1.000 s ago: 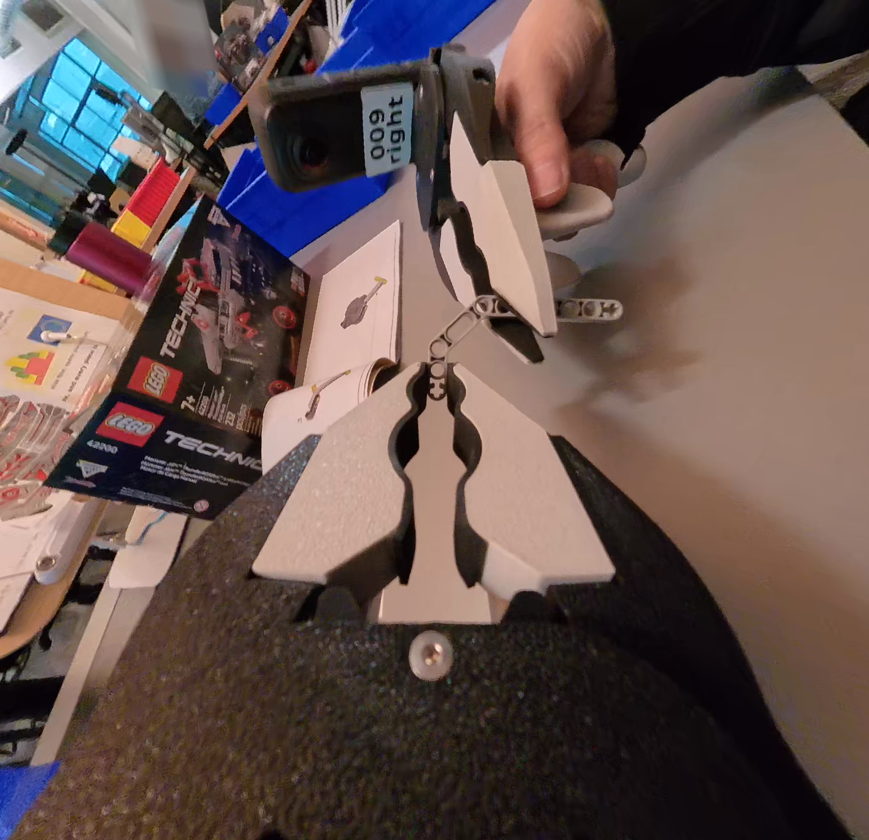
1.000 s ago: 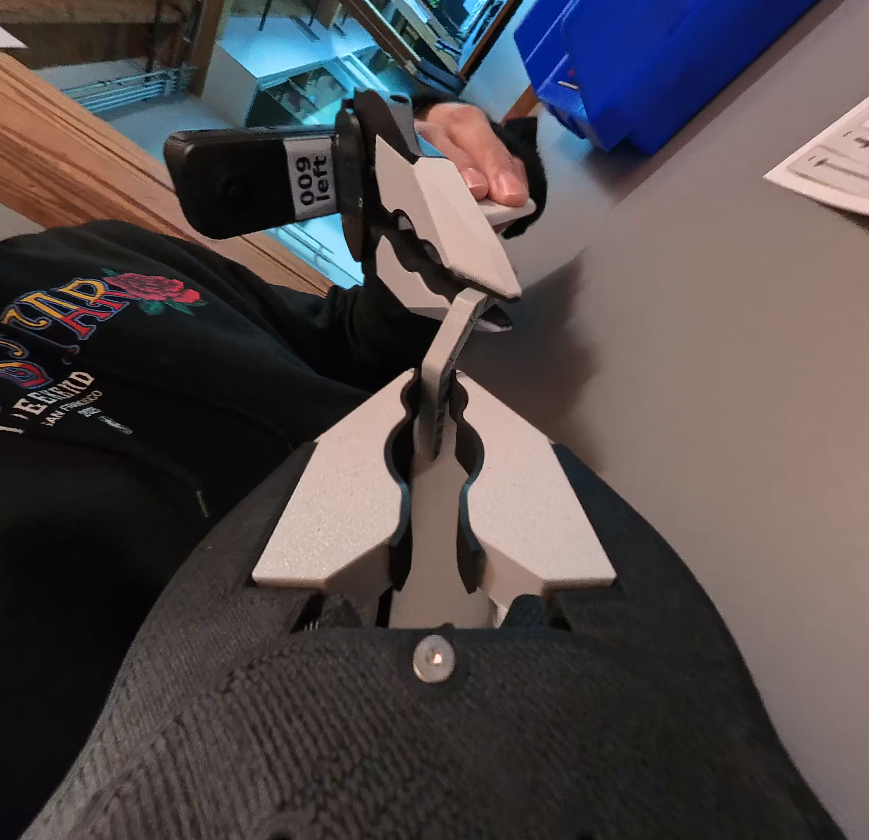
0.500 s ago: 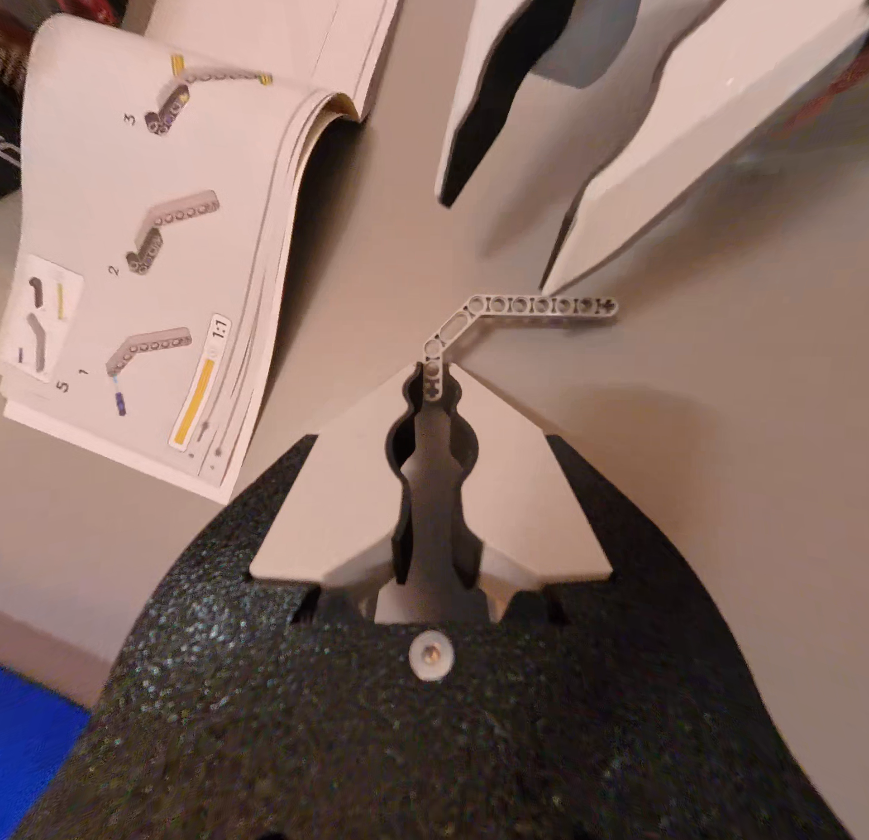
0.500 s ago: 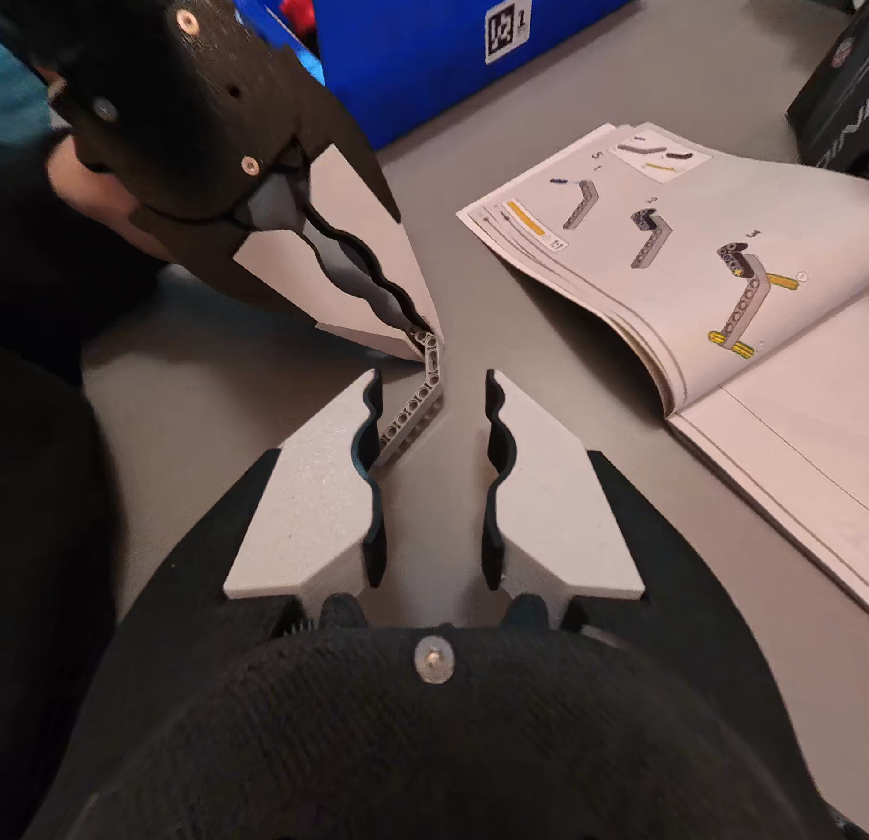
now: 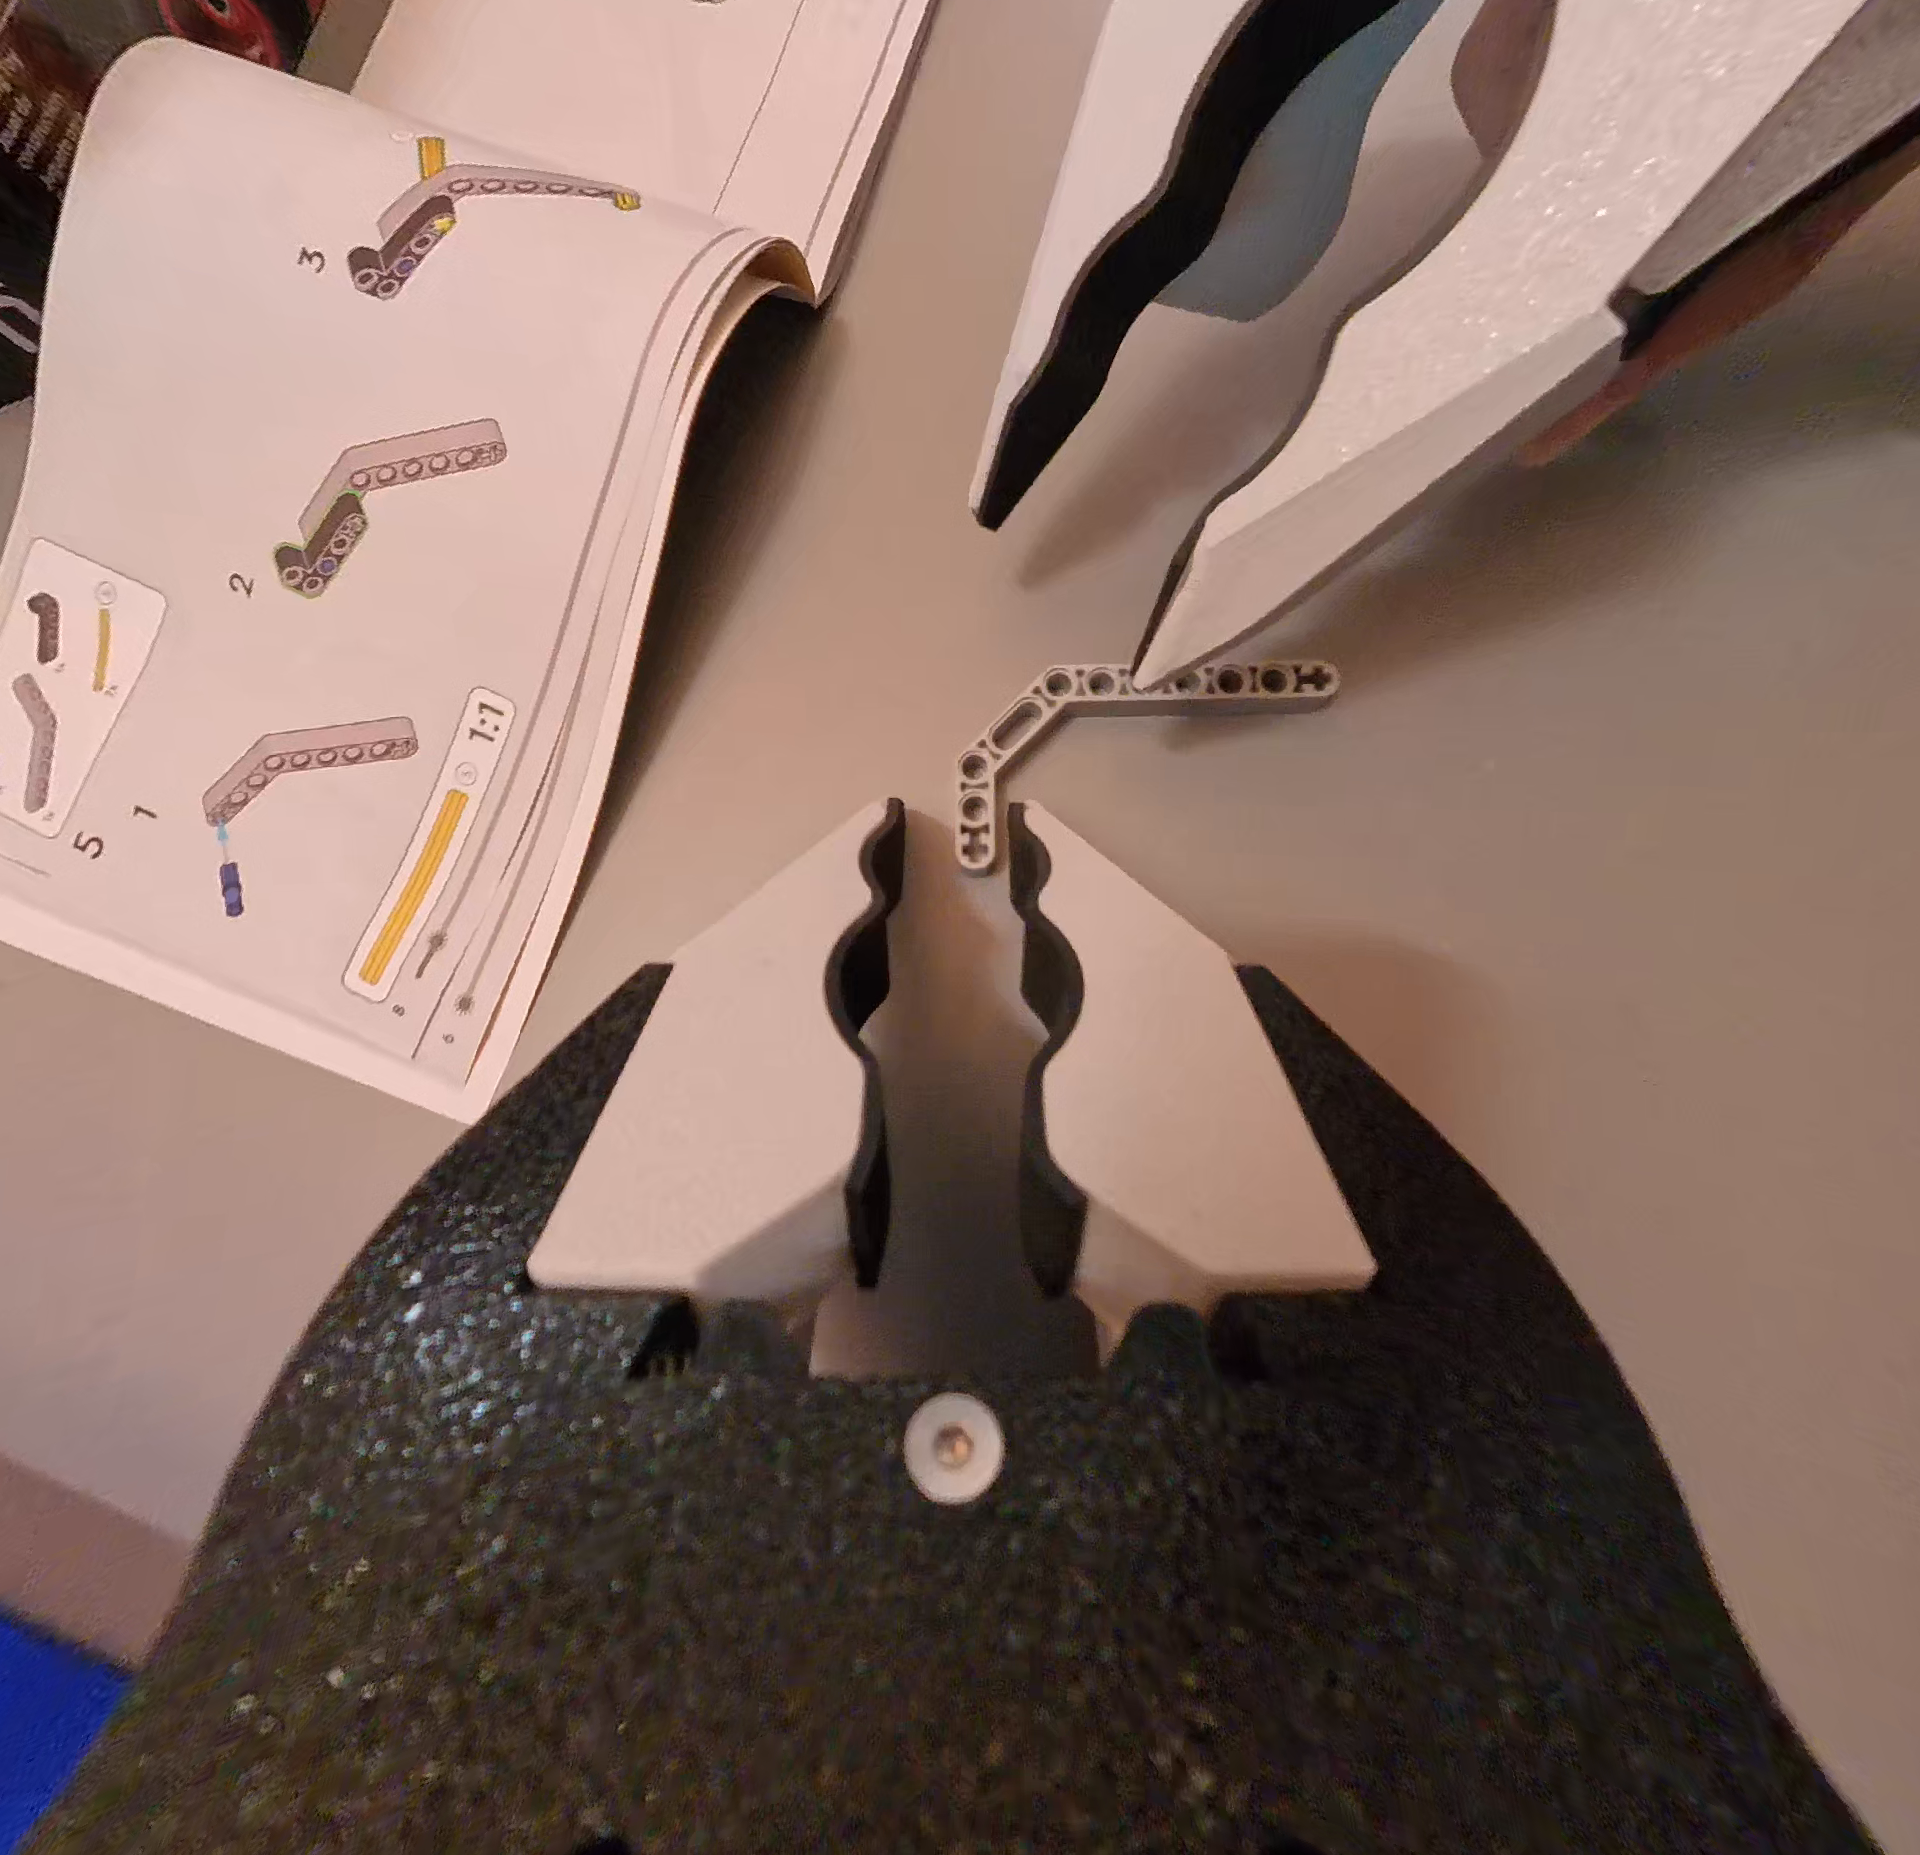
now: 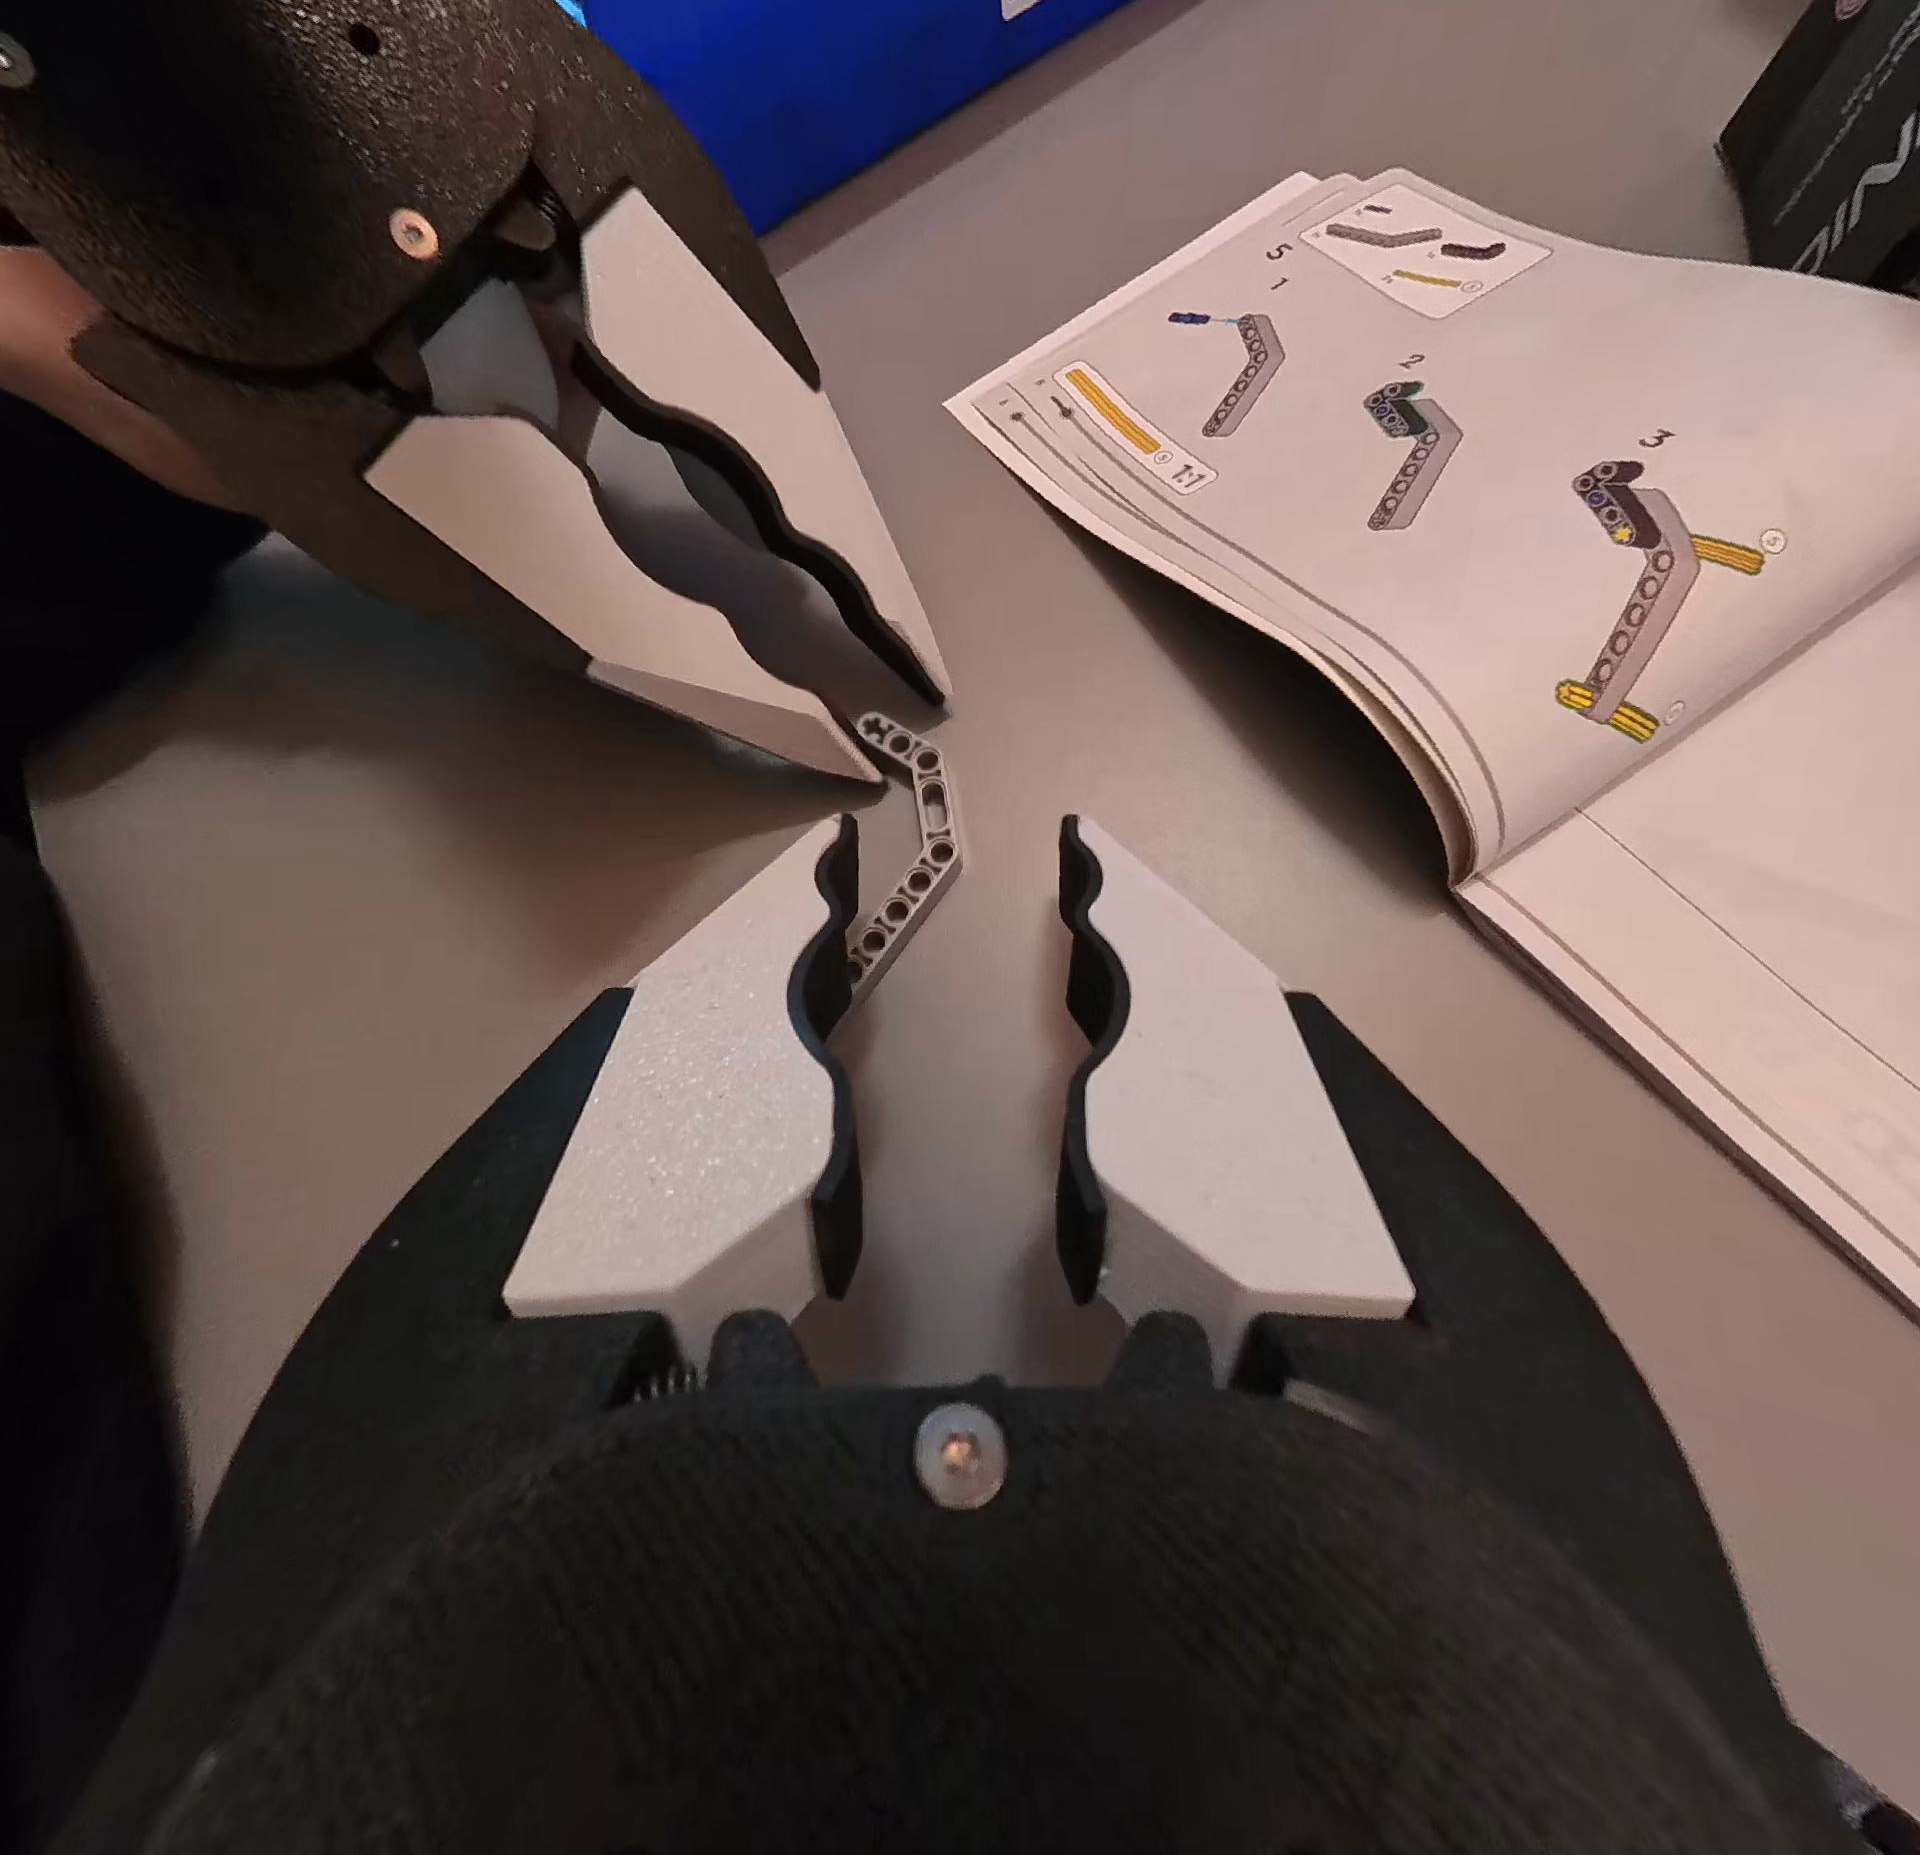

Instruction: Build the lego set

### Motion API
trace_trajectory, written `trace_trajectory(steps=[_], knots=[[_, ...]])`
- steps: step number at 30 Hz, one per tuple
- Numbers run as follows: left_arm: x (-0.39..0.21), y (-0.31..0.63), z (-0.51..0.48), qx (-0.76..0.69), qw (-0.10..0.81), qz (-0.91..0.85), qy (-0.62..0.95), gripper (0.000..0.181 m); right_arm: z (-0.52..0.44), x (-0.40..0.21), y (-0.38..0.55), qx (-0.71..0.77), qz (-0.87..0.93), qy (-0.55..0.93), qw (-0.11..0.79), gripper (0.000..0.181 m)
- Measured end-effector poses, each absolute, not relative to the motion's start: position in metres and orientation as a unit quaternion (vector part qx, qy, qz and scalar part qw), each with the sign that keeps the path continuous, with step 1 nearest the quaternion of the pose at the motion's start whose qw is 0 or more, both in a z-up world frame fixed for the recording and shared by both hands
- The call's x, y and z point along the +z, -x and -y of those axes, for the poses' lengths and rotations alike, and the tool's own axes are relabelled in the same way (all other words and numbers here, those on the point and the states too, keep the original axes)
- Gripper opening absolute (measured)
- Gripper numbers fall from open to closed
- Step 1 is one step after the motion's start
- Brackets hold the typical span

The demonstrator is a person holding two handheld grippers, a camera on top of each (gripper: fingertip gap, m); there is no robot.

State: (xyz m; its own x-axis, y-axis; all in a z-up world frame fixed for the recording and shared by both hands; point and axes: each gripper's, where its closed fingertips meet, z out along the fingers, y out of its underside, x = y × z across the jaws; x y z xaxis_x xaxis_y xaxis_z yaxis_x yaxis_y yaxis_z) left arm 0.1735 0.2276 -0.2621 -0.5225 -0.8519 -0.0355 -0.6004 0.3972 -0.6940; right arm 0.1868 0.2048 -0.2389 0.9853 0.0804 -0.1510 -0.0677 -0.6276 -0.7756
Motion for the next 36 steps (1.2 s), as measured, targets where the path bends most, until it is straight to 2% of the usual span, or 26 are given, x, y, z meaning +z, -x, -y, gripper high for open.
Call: trace_trajectory(steps=[1,8,13,18,23,29,36], knots=[[-0.259,-0.174,-0.228,-0.328,0.198,-0.807,0.449,0.017,-0.205,-0.239,-0.188,0.083,0.003,0.899,0.43,0.036],[-0.22,-0.18,-0.252,-0.391,0.244,-0.76,0.458,0.015,-0.209,-0.214,-0.217,0.005,-0.016,0.888,0.46,0.033],[-0.191,-0.182,-0.286,-0.43,0.309,-0.695,0.486,0.005,-0.22,-0.186,-0.252,-0.08,-0.01,0.854,0.515,0.032],[-0.186,-0.173,-0.271,-0.519,0.228,-0.684,0.46,0.001,-0.236,-0.189,-0.278,-0.112,0.02,0.847,0.519,0.019],[-0.189,-0.176,-0.267,-0.548,0.235,-0.656,0.462,0.0,-0.254,-0.192,-0.293,-0.123,0.067,0.825,0.547,0.0],[-0.171,-0.175,-0.272,-0.582,0.282,-0.63,0.429,0.0,-0.253,-0.2,-0.292,-0.106,0.071,0.806,0.579,0.0],[-0.177,-0.175,-0.277,-0.589,0.265,-0.625,0.439,0.0,-0.25,-0.214,-0.295,-0.127,0.063,0.826,0.546,0.0]])
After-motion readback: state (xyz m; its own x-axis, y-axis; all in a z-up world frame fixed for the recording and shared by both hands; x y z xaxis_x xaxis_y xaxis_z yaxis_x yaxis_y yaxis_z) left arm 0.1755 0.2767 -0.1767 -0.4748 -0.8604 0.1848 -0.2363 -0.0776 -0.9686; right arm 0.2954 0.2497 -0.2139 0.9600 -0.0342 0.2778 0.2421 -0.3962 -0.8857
